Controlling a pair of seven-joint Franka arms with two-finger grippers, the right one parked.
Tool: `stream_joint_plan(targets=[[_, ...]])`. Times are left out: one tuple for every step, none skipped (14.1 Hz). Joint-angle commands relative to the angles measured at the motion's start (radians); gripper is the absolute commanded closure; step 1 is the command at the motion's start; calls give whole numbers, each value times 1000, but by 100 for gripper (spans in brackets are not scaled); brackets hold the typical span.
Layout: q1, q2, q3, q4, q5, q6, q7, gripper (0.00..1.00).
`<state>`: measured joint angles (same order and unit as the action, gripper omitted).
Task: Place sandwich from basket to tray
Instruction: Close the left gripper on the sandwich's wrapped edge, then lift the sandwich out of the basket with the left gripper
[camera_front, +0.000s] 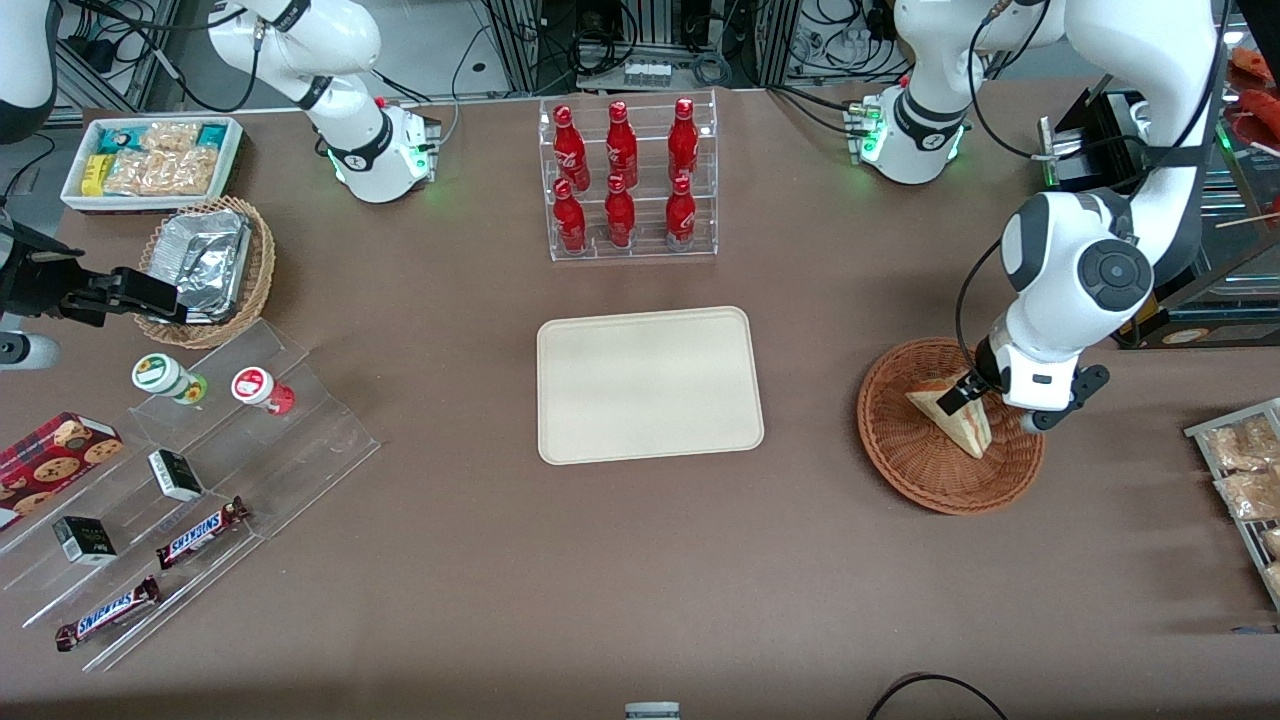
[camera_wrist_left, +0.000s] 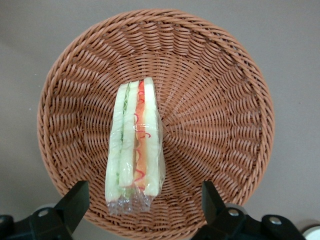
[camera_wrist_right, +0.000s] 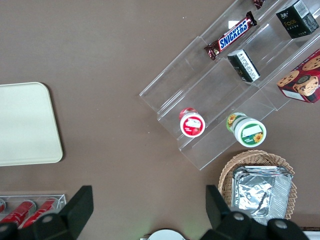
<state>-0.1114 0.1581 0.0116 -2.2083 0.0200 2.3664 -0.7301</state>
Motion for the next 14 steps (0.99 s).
stream_joint_plan(targets=[[3, 23, 1, -7, -2, 24, -18, 1], [4, 32, 2, -10, -2, 25, -18, 1], [4, 40, 2, -10, -2, 36, -18, 1], [4, 50, 2, -10, -2, 48, -18, 1], [4, 61, 2, -10, -2, 50, -18, 1], [4, 72, 2, -10, -2, 51, -18, 1], [4, 80, 4, -11, 0, 62, -18, 1], [4, 89, 4, -11, 0, 66, -18, 1], [6, 96, 4, -10, 0, 67, -18, 1], [6, 98, 5, -10, 0, 67, -18, 1], [6, 100, 5, -11, 0, 67, -17, 2], [6, 100, 5, -10, 0, 63, -17, 14], [6, 98, 5, -10, 0, 53, -18, 57], [6, 97, 5, -10, 0, 41, -12, 85]])
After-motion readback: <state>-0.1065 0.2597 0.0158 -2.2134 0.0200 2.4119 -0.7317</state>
